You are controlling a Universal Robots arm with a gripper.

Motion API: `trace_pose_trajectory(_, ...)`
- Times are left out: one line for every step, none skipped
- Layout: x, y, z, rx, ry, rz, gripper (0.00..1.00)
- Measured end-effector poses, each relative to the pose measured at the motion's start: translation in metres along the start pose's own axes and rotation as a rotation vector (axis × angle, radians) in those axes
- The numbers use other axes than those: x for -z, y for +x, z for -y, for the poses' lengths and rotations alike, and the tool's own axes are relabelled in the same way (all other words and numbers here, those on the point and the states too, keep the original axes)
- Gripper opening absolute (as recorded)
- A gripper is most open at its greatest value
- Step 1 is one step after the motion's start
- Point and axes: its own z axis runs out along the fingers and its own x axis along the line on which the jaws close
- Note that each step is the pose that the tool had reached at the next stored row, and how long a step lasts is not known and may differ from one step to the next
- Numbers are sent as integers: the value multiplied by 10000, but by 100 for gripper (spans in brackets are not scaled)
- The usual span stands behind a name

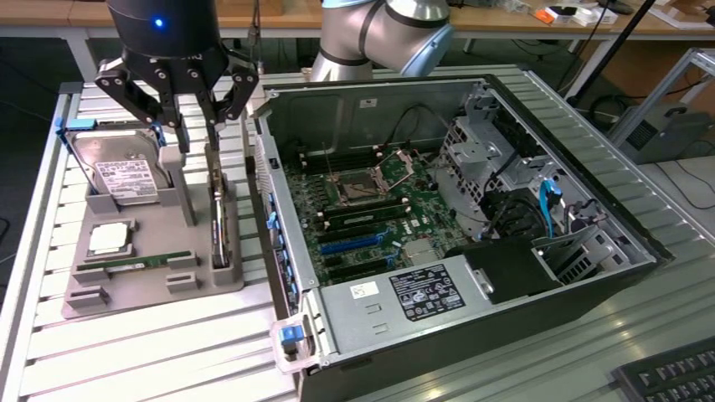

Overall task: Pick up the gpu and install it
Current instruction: 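Pick up the gpu and move the gpu toward the slot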

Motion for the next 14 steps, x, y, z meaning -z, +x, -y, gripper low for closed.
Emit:
trace_pose_trajectory(-1,0,1,0,0,0,36)
trace_pose_trajectory(-4,0,1,0,0,0,36)
trace_pose_trajectory(-6,0,2,0,1,0,36)
trace_pose_trajectory(-7,0,2,0,0,0,36)
trace_pose_trajectory(-9,0,3,0,0,0,36)
trace_pose_trajectory(-10,0,4,0,0,0,36)
trace_pose_trajectory(-13,0,5,0,0,0,36)
trace_pose_trajectory(-15,0,5,0,1,0,36)
trace_pose_trajectory(-16,0,5,0,1,-1,36)
trace_pose_trajectory(-19,0,6,0,0,0,36)
trace_pose_trajectory(-20,0,6,0,0,0,36)
trace_pose_trajectory(-22,1,6,0,1,-1,36)
trace_pose_trajectory(-25,0,7,0,0,0,36)
trace_pose_trajectory(-26,0,7,0,0,0,36)
